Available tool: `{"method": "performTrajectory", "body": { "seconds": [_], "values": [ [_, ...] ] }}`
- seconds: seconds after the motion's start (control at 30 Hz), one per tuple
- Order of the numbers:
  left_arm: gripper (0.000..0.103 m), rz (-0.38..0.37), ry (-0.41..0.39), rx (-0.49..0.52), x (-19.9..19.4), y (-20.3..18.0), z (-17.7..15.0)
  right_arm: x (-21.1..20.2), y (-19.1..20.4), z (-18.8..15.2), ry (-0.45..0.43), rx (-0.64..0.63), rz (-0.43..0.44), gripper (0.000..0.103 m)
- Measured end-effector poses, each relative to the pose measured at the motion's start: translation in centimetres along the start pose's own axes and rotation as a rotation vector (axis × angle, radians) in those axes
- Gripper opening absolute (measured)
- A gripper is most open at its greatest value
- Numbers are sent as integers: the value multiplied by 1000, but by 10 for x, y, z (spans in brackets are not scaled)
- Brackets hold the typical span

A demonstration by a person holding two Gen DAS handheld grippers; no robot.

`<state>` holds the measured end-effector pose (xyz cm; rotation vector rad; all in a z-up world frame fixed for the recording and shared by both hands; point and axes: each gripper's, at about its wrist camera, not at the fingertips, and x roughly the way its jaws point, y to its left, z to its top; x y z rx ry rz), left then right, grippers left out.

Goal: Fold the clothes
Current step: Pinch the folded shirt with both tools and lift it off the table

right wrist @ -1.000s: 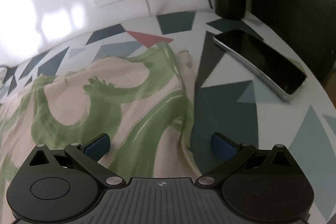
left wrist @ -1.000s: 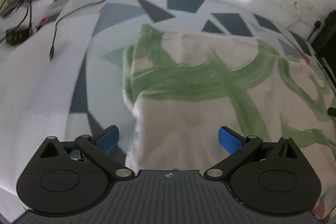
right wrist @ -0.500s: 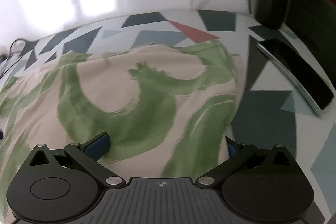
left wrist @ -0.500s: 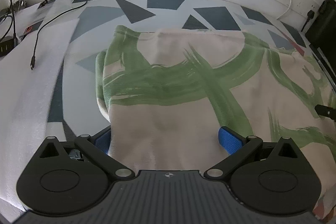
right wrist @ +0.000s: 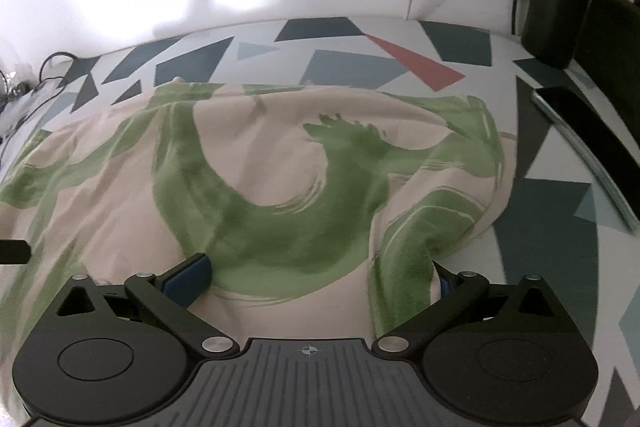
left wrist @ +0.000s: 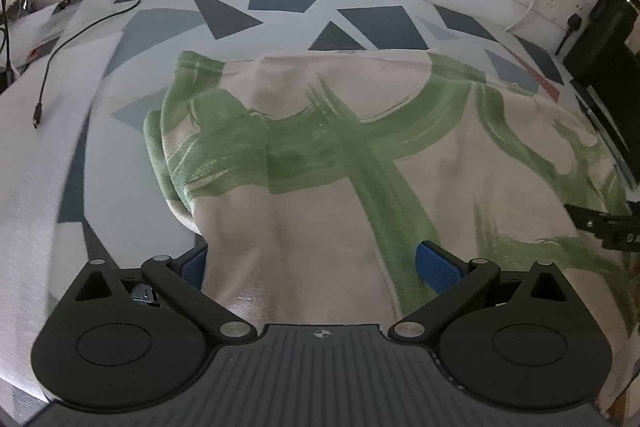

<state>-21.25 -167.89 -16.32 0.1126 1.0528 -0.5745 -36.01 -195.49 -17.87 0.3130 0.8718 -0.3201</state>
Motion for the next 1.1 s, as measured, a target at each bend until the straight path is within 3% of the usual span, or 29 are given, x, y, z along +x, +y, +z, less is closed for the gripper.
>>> {"method": "performTrajectory", "body": {
  "seconds": [0.1, 0.27, 0.3, 0.37, 0.43, 0.47, 0.5, 0.57, 0.6, 0.8, 1.0, 1.1],
  "values": [
    [96, -9, -5, -5, -2, -2, -1, 0, 5, 0, 3, 3, 24, 102],
    [69, -23, -13, -14, -4, -4, -2, 0, 21, 0, 5, -7, 92, 100],
    [66, -26, -14, -15, -5, -5, -2, 1, 27, 0, 7, -18, 94, 98],
    [50, -32, -17, -19, -6, -6, -3, 1, 36, 0, 9, -37, 93, 93],
    [44, -38, -17, -21, -7, -7, -3, -1, 42, 0, 4, -47, 86, 85],
    [42, -44, -13, -26, -7, -7, -4, -1, 45, 0, 2, -52, 82, 76],
    [40, -50, -9, -33, -8, -8, -5, -2, 48, 0, 0, -57, 78, 71],
    [37, -66, 3, -48, -9, -7, -7, -4, 49, -1, 0, -54, 84, 46],
    [36, -77, 11, -54, -11, -7, -9, -6, 47, -1, 4, -44, 100, 41],
    [34, -139, 44, -81, -17, -6, -20, -11, 49, -9, 14, -44, 137, 37],
    [34, -274, 64, -170, -13, -2, -26, -13, 69, -15, 47, -69, 207, 36],
    [34, -304, 64, -168, -12, -5, -28, -14, 80, -18, 54, -79, 230, 36]
  ]
}}
